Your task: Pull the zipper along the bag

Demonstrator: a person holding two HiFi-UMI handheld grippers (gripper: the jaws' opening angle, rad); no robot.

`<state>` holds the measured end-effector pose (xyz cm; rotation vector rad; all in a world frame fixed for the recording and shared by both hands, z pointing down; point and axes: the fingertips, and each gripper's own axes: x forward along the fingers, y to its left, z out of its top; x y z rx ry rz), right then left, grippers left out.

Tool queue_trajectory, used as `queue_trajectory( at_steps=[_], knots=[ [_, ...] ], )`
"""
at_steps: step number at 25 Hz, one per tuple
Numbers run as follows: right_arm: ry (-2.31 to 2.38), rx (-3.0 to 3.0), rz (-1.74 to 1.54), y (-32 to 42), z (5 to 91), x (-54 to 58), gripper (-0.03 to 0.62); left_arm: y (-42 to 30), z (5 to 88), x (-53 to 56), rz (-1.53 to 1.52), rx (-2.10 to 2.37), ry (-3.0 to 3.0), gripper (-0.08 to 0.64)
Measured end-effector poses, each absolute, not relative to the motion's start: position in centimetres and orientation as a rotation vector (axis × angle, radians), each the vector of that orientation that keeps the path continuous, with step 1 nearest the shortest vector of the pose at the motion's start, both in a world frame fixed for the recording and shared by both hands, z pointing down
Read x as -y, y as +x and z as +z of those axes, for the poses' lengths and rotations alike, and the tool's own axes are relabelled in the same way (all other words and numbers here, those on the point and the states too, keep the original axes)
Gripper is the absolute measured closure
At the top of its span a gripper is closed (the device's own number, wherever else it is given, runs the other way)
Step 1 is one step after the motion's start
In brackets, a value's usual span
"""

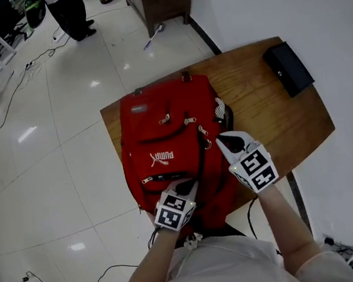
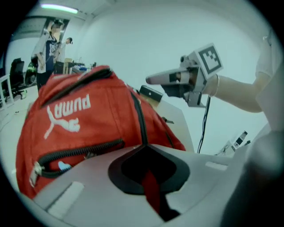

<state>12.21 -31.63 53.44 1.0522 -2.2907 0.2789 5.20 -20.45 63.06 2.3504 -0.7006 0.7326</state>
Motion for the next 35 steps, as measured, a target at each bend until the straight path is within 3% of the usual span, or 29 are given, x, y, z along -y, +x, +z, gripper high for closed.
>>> queue_trajectory(
  at_steps=[10,15,24,35],
  knots=[
    [1.238,2.626,0.142,13.9,44.6,22.5,0.584,4.7,43.5,19.4,0.118,1.055,2.714,0.554],
    [1.286,2.704,0.065,14.7,40.9,18.0,0.584,3.1,38.3,14.7,0.012,1.175,2.816,0.554],
    [1.383,2.706,0.105,12.4,40.3,10.0,0.584,-2.3,36.6,8.2,-0.072,1.235,2.839,0.554],
    [1.344,2.687,-0.003,3.1,37.9,-0.8,0.584,-10.2,36.6,-1.9,-0.028,1.145,2.869,0.554]
  ],
)
